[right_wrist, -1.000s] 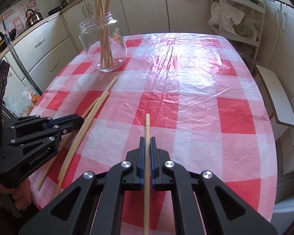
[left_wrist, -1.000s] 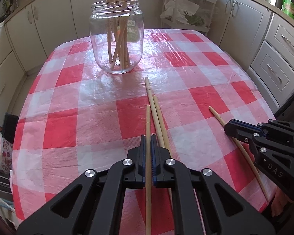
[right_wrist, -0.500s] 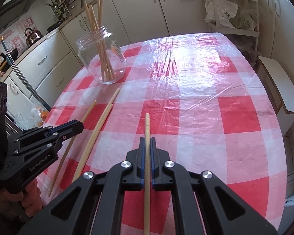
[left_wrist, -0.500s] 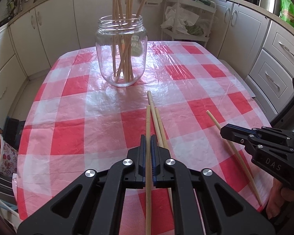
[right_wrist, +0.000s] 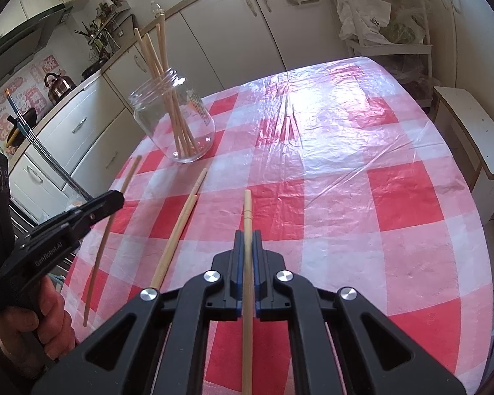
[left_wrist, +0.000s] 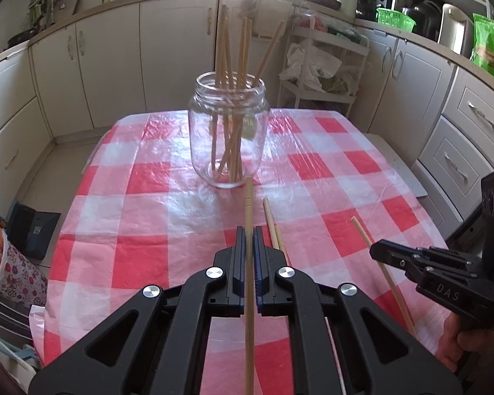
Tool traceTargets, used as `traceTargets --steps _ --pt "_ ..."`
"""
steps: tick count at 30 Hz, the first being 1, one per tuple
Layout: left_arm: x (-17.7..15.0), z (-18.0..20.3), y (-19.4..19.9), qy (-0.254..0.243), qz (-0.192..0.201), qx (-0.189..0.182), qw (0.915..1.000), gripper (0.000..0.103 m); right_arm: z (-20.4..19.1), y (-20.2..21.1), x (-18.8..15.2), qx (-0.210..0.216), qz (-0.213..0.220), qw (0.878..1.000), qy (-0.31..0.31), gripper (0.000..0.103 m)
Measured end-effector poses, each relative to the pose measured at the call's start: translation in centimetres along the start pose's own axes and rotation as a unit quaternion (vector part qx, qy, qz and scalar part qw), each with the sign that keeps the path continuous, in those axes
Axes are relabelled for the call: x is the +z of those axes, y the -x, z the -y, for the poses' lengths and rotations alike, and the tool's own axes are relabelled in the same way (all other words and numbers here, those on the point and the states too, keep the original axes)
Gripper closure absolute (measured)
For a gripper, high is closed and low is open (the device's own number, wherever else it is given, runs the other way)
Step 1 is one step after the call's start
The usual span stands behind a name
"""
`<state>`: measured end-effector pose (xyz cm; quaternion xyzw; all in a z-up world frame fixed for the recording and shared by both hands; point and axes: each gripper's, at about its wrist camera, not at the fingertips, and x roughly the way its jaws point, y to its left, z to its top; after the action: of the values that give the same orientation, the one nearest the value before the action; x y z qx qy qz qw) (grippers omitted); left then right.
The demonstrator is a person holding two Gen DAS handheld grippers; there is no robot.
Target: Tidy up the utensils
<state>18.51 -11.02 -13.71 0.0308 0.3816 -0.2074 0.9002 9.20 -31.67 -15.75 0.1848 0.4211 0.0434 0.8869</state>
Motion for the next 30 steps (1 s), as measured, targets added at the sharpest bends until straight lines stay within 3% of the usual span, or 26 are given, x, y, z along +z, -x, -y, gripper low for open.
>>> traceTargets --steps 12,17,24,30 --pt "2.1 -1.0 1.3 0.016 0.046 0.002 0.9988 0.098 0.3 0.5 0.3 0.016 0.019 1.000 -0.013 0.097" --pt "3.6 -1.7 2.4 0.030 0.088 -0.006 0.9956 0.098 0.3 0.9 0.4 0.026 0.031 0.999 -0.018 0.097" --pt "7.2 -3.4 3.9 0.058 0.169 -0.013 0.9838 0.098 0.4 0.9 0.5 0.034 0.038 0.998 -0.026 0.097" --pt "10.5 -4.1 4.5 0.076 0.243 -0.027 0.9667 0.098 0.6 0.8 0.6 0.041 0.041 0.998 -0.037 0.097"
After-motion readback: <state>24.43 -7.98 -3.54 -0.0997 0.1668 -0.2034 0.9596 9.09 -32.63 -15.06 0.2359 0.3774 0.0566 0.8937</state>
